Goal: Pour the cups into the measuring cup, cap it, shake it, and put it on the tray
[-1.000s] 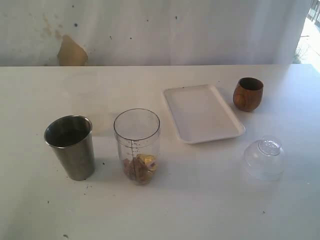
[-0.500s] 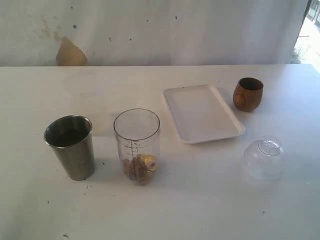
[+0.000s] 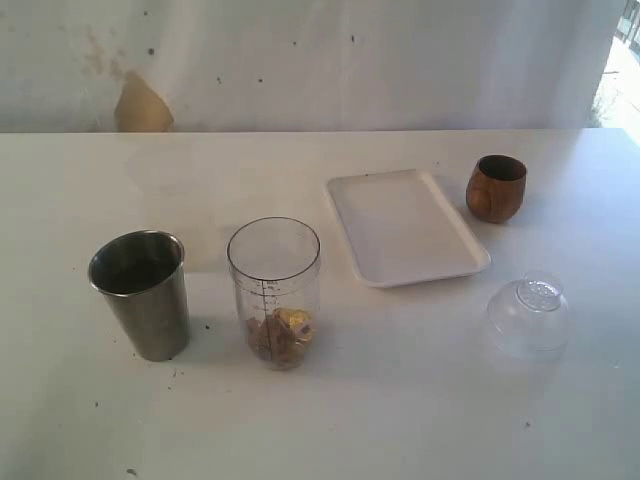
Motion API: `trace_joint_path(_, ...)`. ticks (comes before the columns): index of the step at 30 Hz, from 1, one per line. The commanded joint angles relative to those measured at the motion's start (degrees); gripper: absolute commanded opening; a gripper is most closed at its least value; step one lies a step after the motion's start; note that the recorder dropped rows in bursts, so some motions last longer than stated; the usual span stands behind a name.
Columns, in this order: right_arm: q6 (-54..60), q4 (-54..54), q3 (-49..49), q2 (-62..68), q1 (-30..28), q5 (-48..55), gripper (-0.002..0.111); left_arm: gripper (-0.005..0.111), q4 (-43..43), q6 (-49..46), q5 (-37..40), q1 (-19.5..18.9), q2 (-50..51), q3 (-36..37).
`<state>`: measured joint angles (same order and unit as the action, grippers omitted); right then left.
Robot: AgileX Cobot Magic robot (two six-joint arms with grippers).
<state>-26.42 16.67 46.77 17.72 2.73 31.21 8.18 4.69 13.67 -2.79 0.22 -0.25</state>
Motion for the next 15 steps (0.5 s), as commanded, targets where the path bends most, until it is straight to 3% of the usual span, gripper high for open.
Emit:
trace_joint_path(1,0.68,-0.09,-0.25,-0.28,0.17,-0.35,0.000,0.000,-0.39,0.16,-0.06,0.11,-0.22,0.25)
trace_joint_path(9,0.68,-0.21,-0.66,-1.67,0.17,-0.60,0.000,0.000,-0.39,0.16,-0.06,0.11,-0.22,0.25)
trace_joint_path(15,2.00,0.33,-7.47,-9.95,0.17,-4.37,0.000,0.000,-0.39,0.16,-0.06,0.11,-0.22,0.25)
